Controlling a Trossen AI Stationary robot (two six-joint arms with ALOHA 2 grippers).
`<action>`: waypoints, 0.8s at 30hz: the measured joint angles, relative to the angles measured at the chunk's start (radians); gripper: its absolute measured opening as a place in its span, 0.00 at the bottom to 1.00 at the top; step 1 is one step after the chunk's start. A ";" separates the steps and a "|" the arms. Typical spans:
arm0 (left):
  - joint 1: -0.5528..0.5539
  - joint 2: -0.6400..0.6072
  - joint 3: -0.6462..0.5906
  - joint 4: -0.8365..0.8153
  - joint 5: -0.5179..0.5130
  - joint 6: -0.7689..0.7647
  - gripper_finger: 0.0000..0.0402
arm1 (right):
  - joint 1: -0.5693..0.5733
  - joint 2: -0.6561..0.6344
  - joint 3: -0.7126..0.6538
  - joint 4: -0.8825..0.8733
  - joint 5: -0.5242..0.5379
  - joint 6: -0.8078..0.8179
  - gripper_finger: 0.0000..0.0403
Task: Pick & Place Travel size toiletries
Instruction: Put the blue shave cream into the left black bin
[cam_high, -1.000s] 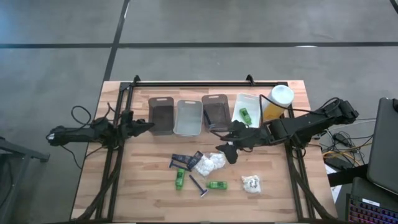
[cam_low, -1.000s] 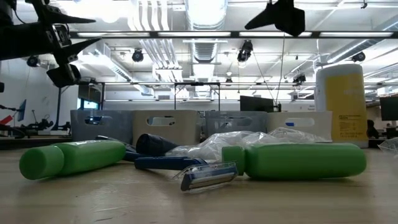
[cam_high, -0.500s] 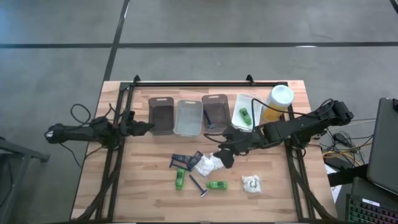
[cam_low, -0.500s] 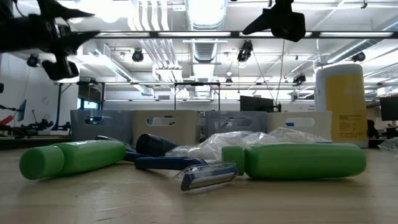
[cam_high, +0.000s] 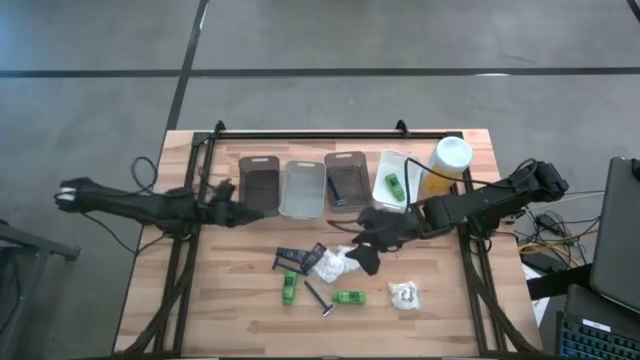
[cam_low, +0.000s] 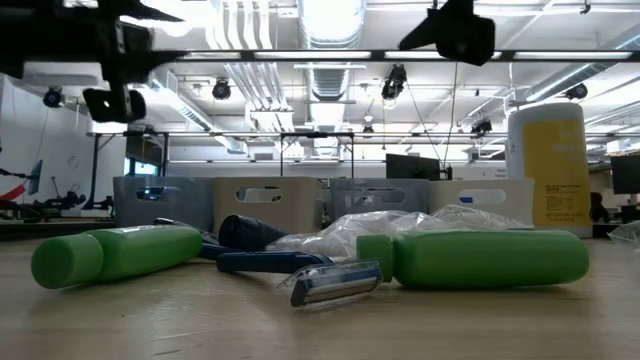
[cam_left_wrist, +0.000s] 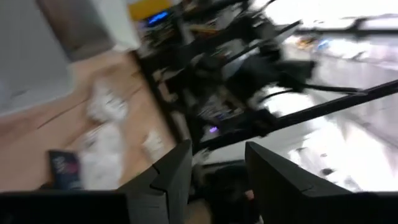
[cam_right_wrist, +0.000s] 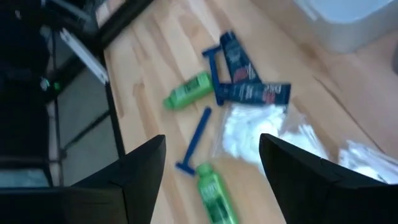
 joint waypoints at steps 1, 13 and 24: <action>-0.007 0.036 0.014 0.006 0.009 0.014 0.38 | 0.005 0.000 0.000 -0.016 -0.001 -0.009 0.65; -0.052 0.427 0.493 -0.680 0.127 0.559 0.35 | 0.021 0.000 -0.001 -0.173 0.020 -0.093 0.78; -0.063 0.706 0.704 -0.937 0.135 0.977 0.36 | 0.021 -0.001 -0.001 -0.175 0.079 -0.079 0.84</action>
